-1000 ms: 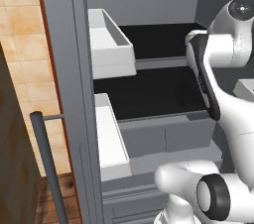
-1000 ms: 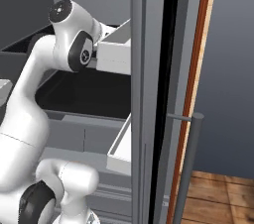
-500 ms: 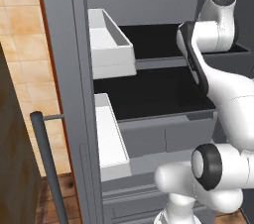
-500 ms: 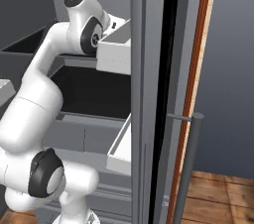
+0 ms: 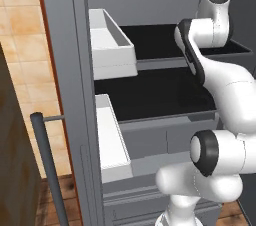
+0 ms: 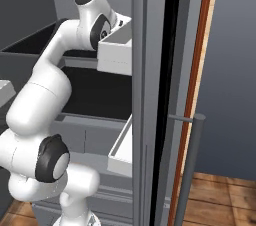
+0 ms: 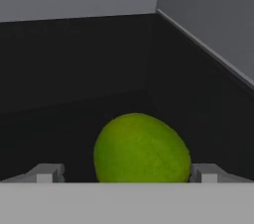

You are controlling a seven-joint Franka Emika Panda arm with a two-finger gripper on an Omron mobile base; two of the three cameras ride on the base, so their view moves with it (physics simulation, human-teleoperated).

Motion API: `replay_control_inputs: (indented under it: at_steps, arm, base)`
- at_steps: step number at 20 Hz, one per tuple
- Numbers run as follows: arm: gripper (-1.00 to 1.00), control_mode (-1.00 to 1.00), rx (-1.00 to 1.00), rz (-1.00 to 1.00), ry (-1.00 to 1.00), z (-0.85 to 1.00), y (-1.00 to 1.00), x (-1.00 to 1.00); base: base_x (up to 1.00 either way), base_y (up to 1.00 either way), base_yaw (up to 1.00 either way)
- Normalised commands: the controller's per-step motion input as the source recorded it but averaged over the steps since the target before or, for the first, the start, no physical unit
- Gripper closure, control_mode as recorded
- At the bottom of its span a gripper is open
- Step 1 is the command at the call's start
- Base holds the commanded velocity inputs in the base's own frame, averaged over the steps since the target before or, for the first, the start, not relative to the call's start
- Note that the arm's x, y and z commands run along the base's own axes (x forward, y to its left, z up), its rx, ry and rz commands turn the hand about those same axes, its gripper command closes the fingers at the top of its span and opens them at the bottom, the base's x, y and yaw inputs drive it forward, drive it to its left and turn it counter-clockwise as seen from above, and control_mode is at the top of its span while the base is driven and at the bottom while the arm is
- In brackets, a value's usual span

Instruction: Grab the garlic and lime from the fridge, place them in the blender, close the lid, and turn on the blender to create a marinade.

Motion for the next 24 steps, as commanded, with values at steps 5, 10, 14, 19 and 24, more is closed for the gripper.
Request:
replay_control_inputs:
  at_steps: [5,10,14,19,24]
  arm:
    - [-1.0,-1.0,0.0,0.03,-0.05,-0.16,-0.35,0.0]
    - [-1.0,-1.0,0.0,0.04,-0.03,-0.18,-0.2,0.0]
    - [-1.0,-1.0,0.0,0.04,0.0,-0.14,0.0,0.1]
    - [-1.0,-1.0,0.0,0.02,0.0,-0.11,0.02,0.23]
    - [-1.0,-1.0,0.0,0.02,0.0,-0.18,0.0,0.21]
  base:
    - [0.0,0.0,0.0]
    - [0.0,0.0,0.0]
    - [0.0,0.0,0.0]
    - [0.0,0.0,0.0]
    - [0.0,0.0,0.0]
